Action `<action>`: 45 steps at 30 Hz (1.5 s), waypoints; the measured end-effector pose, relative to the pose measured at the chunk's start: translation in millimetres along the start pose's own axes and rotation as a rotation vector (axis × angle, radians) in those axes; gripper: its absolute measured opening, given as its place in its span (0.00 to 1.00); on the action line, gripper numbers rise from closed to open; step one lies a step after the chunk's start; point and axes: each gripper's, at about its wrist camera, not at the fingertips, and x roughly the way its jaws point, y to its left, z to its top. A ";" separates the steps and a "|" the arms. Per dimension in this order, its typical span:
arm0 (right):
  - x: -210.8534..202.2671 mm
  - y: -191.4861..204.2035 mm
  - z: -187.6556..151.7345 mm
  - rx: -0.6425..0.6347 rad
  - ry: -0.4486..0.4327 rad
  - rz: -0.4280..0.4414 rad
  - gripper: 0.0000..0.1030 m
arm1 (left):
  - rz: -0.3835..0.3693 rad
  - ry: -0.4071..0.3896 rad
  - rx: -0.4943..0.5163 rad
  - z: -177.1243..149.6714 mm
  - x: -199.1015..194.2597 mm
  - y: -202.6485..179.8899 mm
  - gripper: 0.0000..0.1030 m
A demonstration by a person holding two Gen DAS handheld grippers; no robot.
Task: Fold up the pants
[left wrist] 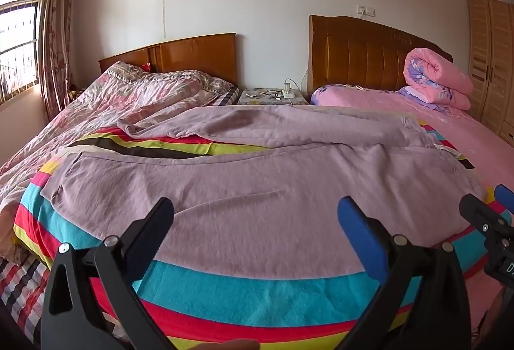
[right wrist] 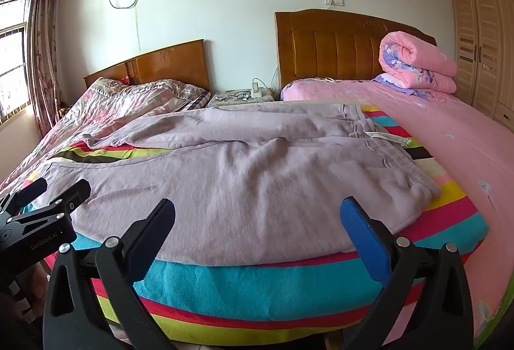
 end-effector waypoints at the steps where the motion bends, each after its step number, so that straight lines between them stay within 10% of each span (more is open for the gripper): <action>1: -0.3 0.1 0.5 -0.001 -0.001 0.000 0.96 | -0.002 0.010 0.001 0.1 0.7 -0.1 0.99; 45: 4.8 -0.4 -4.6 0.009 0.016 0.005 0.96 | -0.002 0.022 0.003 -11.5 4.4 3.2 0.99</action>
